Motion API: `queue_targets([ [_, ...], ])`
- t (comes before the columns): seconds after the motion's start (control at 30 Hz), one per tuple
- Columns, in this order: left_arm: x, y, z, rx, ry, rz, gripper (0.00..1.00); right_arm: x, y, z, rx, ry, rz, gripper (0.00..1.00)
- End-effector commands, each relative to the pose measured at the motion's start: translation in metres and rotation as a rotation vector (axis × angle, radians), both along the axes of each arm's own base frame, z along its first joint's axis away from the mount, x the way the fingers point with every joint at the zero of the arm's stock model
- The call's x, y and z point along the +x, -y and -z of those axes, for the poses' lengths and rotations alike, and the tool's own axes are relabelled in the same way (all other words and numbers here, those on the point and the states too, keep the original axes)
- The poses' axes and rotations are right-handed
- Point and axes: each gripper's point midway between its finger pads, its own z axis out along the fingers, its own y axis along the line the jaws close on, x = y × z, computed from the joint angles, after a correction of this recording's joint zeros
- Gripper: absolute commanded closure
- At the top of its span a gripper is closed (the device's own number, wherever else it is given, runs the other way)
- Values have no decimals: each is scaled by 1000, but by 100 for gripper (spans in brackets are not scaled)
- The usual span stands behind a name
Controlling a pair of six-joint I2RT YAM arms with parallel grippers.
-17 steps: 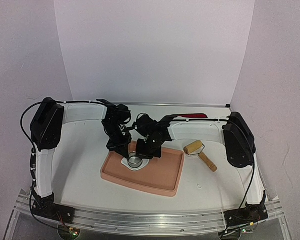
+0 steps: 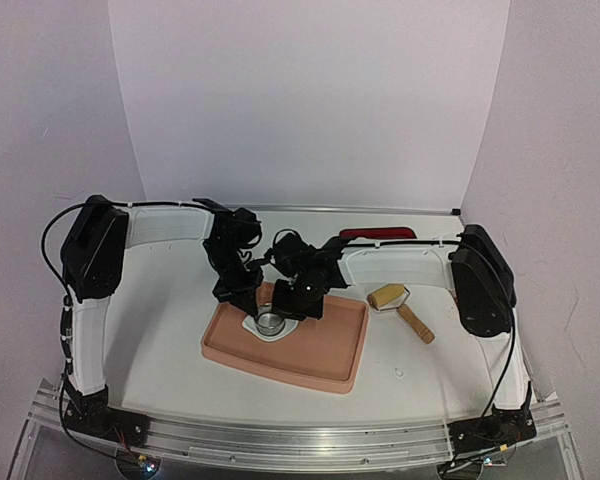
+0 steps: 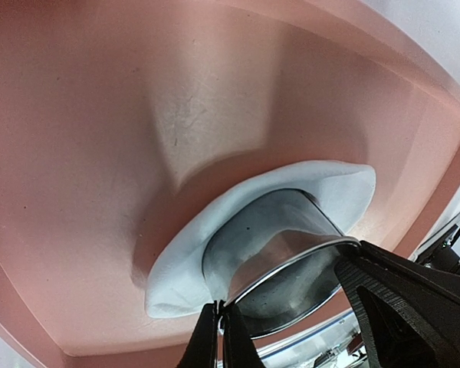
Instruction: Roll out the dumpling wrappers from the dough
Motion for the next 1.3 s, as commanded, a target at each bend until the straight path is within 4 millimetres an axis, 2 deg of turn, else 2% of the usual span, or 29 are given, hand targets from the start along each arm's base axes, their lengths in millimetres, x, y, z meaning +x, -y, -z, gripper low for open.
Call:
queue_targets([
  [0.0,30,-16,20,63,101,-90,100,-39,15,32,-150,-102,-90,100],
  [0.23,24,-16,21,63,95,-106,100,-7,12,31,-169,-24,-120,100],
  [0.43,5,-8,22,66,83,-90,100,25,-2,25,-147,36,-137,100],
  [0.5,0,-4,23,65,81,-88,100,28,-5,27,-146,40,-145,100],
  [0.67,-3,-5,26,75,75,-95,100,19,2,37,-154,-1,-140,100],
  [0.8,2,-6,24,90,91,-78,100,1,18,40,-166,-54,-125,100],
  [0.9,8,-5,23,96,101,-58,100,-22,27,44,-168,-116,-111,100],
  [1.07,20,-8,23,102,108,-54,100,-45,31,44,-175,-144,-88,100],
  [1.27,23,-7,24,101,102,-44,100,-43,21,42,-162,-131,-98,100],
])
